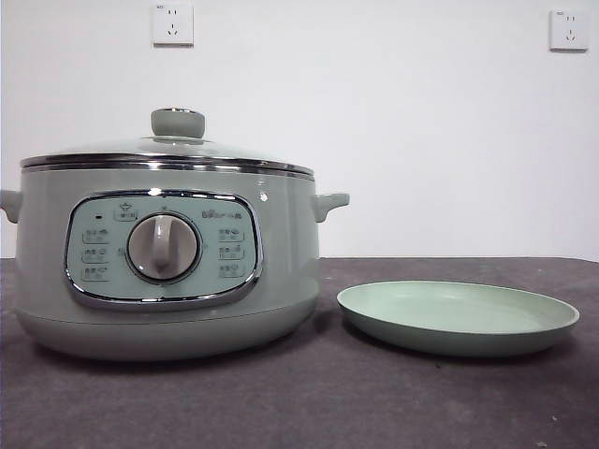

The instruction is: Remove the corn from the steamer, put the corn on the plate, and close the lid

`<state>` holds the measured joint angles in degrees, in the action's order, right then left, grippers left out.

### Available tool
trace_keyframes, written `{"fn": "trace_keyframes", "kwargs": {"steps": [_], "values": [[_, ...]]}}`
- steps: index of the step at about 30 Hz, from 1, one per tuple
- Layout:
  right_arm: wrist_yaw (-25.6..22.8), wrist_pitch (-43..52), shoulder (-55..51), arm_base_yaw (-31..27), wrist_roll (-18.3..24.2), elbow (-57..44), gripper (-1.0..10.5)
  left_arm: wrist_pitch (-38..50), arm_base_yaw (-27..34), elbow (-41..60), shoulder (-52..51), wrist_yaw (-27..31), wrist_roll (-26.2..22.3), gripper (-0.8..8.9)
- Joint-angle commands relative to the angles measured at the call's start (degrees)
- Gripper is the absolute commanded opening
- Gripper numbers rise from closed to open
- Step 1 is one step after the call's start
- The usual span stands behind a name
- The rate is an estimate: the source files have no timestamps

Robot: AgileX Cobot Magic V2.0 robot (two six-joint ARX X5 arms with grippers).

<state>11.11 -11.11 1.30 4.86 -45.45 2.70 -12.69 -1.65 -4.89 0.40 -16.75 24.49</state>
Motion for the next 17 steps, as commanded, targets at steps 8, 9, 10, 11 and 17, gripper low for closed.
{"fn": "trace_keyframes", "kwargs": {"steps": [8, 9, 10, 11, 17], "values": [[4.04, 0.17, 8.2, 0.09, 10.82, 11.5, -0.1, -3.67, 0.22, -14.27, 7.85, -4.59, 0.76, -0.08], [4.04, 0.04, 9.33, 0.09, 12.04, 12.85, -0.1, -3.69, 0.22, -15.67, 9.27, -5.05, 0.74, -0.08], [4.09, 0.02, 10.56, 0.09, 13.31, 14.23, -0.1, -3.74, 0.22, -17.09, 10.8, -5.84, 0.37, -0.08], [4.42, -0.13, 12.28, 0.09, 14.95, 16.15, -0.1, -3.76, 0.22, -19.02, 12.94, -7.02, -0.74, -0.08], [10.62, -3.19, 22.43, 0.09, 23.65, 26.95, 0.0, -6.43, 0.22, -29.0, 24.59, -13.66, -8.44, -0.08]]}}
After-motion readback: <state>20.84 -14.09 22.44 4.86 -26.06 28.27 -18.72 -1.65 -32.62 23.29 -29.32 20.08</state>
